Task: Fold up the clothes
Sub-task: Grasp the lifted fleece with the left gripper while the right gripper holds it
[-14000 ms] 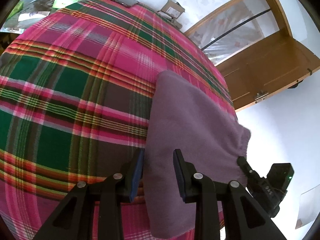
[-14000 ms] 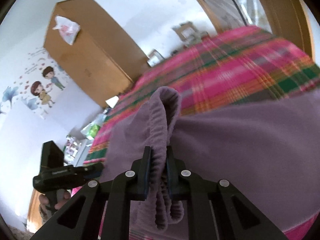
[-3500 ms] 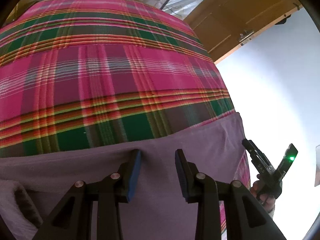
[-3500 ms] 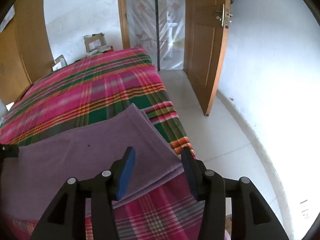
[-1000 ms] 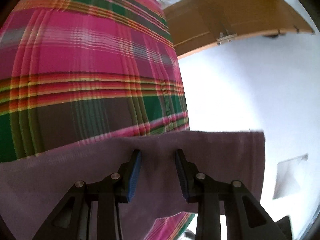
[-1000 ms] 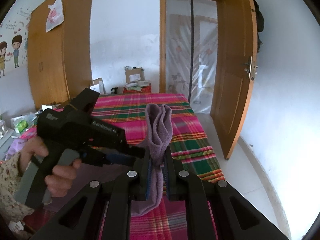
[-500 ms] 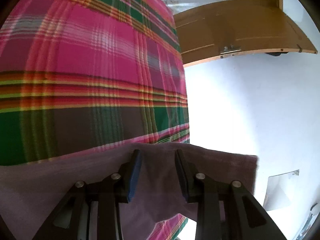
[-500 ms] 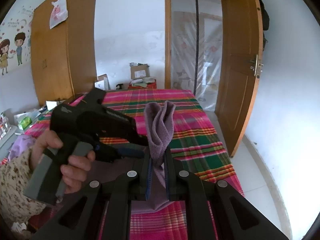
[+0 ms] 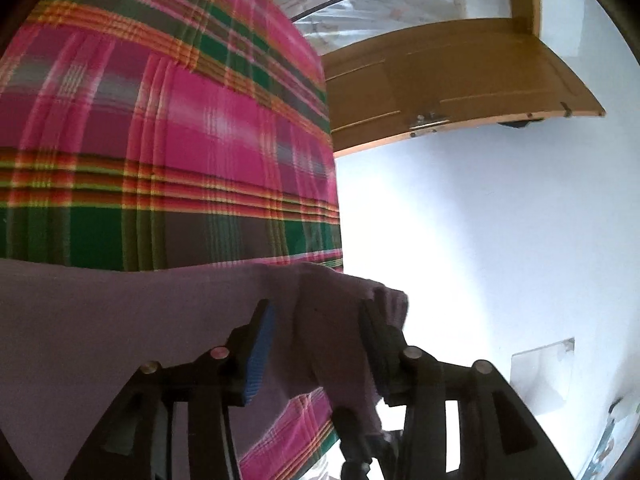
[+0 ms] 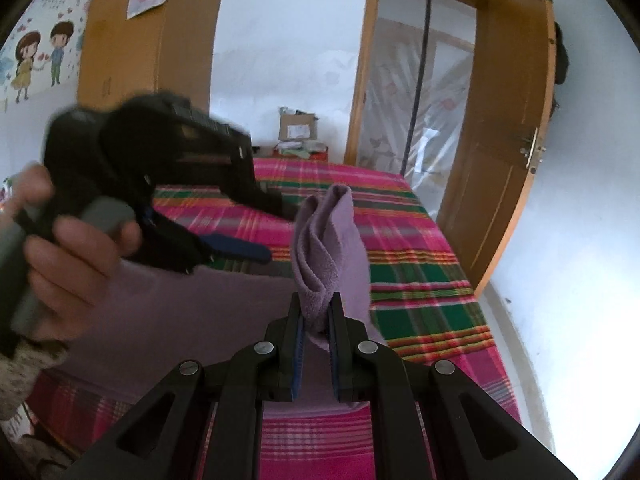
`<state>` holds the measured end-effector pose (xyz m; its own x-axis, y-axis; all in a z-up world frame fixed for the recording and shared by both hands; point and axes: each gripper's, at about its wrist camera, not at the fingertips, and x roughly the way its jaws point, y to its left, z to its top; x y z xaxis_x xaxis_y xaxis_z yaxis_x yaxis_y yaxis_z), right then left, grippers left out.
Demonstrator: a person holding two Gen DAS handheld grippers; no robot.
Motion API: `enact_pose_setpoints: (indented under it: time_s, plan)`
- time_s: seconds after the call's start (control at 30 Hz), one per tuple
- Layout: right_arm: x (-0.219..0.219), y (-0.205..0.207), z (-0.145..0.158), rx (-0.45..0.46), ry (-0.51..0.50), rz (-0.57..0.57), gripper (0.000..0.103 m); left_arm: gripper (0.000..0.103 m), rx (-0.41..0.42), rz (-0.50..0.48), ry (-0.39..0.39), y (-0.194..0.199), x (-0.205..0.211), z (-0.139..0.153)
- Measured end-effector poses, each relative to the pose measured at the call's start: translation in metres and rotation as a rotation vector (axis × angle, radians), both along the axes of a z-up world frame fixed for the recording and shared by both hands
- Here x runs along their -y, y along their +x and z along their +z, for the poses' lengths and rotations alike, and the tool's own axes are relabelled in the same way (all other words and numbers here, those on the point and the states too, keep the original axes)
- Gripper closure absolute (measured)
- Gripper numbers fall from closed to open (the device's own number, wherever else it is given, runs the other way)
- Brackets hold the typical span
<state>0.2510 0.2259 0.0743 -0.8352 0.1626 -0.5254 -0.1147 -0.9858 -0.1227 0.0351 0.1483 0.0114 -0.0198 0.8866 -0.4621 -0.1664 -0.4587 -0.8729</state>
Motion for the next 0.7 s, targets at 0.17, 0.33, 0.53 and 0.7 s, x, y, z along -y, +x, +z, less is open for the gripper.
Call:
enact_pose_setpoints:
  time_s: [0.17,0.33,0.53,0.7]
  plan:
    - [0.019,-0.007,-0.013,0.022,0.052,0.026,0.092,0.056,-0.015,-0.001,0.015,0.0,0.015,0.005]
    - [0.027,-0.013,-0.02,0.035,0.054,0.047,0.092,0.055,0.018,-0.016,-0.002,0.0,0.012,-0.007]
    - [0.04,-0.014,-0.019,0.032,0.052,0.075,0.092,0.055,0.011,-0.024,-0.054,-0.001,0.011,-0.012]
    - [0.054,-0.013,-0.017,0.022,0.047,0.102,0.092,0.066,0.01,-0.02,-0.082,-0.001,0.022,-0.009]
